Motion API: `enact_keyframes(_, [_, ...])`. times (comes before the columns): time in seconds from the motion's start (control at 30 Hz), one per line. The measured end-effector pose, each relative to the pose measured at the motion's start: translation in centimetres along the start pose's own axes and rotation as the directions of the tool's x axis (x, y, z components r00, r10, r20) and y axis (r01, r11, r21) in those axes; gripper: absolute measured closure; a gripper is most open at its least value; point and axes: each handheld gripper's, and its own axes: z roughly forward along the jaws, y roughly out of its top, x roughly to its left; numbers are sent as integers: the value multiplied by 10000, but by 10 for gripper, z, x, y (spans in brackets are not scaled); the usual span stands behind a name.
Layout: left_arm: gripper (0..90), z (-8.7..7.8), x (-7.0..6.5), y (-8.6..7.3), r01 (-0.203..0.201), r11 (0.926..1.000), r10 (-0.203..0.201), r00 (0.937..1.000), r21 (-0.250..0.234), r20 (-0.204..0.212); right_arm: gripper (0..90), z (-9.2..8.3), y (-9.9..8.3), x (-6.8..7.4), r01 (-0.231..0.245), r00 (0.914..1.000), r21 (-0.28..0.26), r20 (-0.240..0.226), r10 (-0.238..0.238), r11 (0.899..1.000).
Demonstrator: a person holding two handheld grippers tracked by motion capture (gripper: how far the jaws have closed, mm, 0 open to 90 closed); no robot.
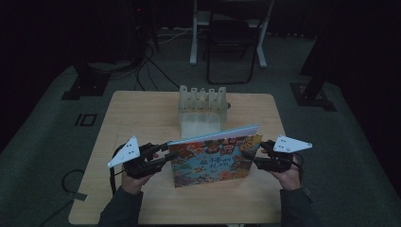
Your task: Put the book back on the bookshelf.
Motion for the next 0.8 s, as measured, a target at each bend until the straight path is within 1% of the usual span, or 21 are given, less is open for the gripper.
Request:
enact_keyframes(0.07, [640,2,-1,1,-64,10000,64,10000,45,23,494,-5,0,-2,-89,9999,-202,101,91,9998])
enact_keyframes(0.2, [641,3,-1,0,-51,10000,51,10000,18,43,485,-13,0,-7,-269,9992,-481,294,283,9985])
enact_keyframes(0.37, [662,2,-1,-1,-30,10000,30,10000,5,52,459,-13,0,-11,-291,9991,-603,299,309,9978])
enact_keyframes(0.47, [695,2,-2,-1,-74,10000,74,9999,-14,138,440,-13,0,-14,-415,9976,-773,513,456,9961])
enact_keyframes(0.53, [721,2,-3,0,-203,9998,203,9996,2,187,422,-13,1,-17,-545,9966,-884,568,597,9946])
enact_keyframes(0.63, [746,3,-4,0,-277,9996,276,9993,18,265,408,-12,1,-20,-677,9961,-980,504,729,9929])
enact_keyframes(0.67, [751,3,-5,0,-317,9995,316,9990,30,306,406,-11,2,-22,-742,9965,-1113,310,781,9910])
enact_keyframes(0.7, [751,4,-5,0,-348,9994,346,9989,57,328,406,-11,2,-22,-742,9965,-1113,310,781,9910])
enact_keyframes(0.73, [751,5,-6,0,-362,9993,359,9987,82,349,422,-11,3,-22,-644,9975,-1163,227,675,9911])
enact_keyframes(0.8, [742,6,-6,-1,-356,9992,347,9980,173,519,433,-10,4,-21,-612,9979,-1174,158,635,9912])
